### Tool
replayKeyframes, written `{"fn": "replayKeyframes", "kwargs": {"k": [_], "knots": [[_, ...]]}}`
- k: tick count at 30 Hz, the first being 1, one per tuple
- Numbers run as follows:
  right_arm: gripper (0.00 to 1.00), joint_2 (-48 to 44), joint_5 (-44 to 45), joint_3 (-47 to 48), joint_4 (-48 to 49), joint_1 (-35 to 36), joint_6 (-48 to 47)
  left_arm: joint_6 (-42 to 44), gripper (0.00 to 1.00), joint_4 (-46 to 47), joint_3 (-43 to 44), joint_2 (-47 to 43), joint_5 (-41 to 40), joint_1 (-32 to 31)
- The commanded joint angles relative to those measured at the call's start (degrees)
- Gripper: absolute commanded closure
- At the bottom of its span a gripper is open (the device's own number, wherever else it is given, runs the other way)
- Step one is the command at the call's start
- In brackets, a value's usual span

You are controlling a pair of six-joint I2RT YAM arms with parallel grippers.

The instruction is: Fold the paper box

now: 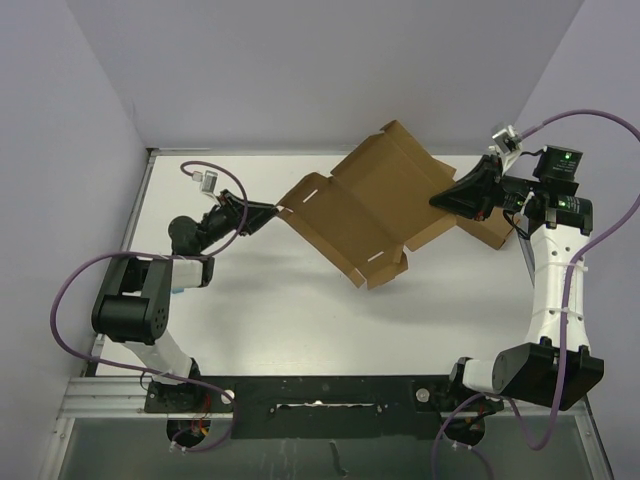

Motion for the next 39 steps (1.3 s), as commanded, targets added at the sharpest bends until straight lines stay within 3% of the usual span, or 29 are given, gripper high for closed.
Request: {"fn": "replayKeyframes", "kwargs": {"k": [1, 14, 23, 39], "knots": [[1.00, -2.0, -6.8, 1.1, 0.0, 0.4, -0.2, 0.4, 0.62, 5.4, 2.4, 0.4, 3.0, -1.1], [1.00, -2.2, -6.8, 1.2, -0.1, 0.7, -0.1, -0.1, 0.61, 5.4, 2.4, 0.0, 4.6, -2.1], [1.00, -2.6, -6.8, 1.1, -0.1, 0.9, 0.0, -1.8, 0.61, 5.4, -1.2, -2.0, 1.4, 2.2], [1.00, -2.8, -6.8, 1.2, -0.2, 1.1, 0.2, -3.6, 0.59, 5.4, 2.7, -1.4, 4.2, -0.9]]}}
